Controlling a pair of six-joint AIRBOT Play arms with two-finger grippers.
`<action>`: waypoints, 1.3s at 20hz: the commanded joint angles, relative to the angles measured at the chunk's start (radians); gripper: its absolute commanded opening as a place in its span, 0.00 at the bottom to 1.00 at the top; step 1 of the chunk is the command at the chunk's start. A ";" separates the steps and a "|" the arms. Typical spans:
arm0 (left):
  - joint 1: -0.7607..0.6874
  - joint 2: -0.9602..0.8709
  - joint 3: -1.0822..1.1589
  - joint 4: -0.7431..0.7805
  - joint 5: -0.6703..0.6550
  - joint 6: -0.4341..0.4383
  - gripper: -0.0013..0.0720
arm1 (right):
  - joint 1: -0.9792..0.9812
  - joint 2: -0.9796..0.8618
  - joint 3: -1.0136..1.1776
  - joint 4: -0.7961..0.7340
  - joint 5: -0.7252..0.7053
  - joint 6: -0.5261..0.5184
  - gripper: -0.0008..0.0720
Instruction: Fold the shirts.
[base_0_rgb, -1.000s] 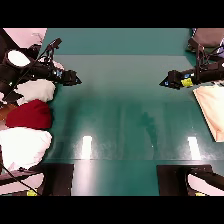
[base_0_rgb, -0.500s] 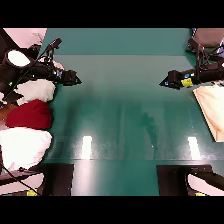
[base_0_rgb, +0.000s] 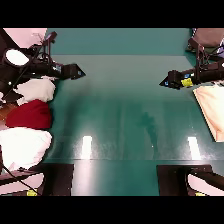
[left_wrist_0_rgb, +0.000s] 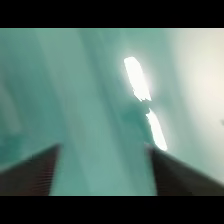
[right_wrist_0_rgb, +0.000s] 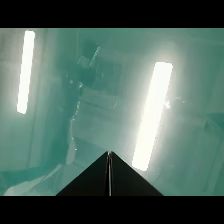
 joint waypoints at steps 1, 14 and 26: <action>0.042 -0.007 0.064 0.274 0.212 -0.097 0.94 | 0.001 0.000 0.001 0.000 0.000 0.000 0.03; 0.231 -0.478 0.238 0.536 0.267 -0.330 0.75 | 0.001 0.000 0.001 0.000 -0.009 0.001 0.03; 0.052 -0.171 0.760 0.266 -0.068 0.012 0.05 | -0.109 0.012 0.285 0.033 -0.012 0.000 0.03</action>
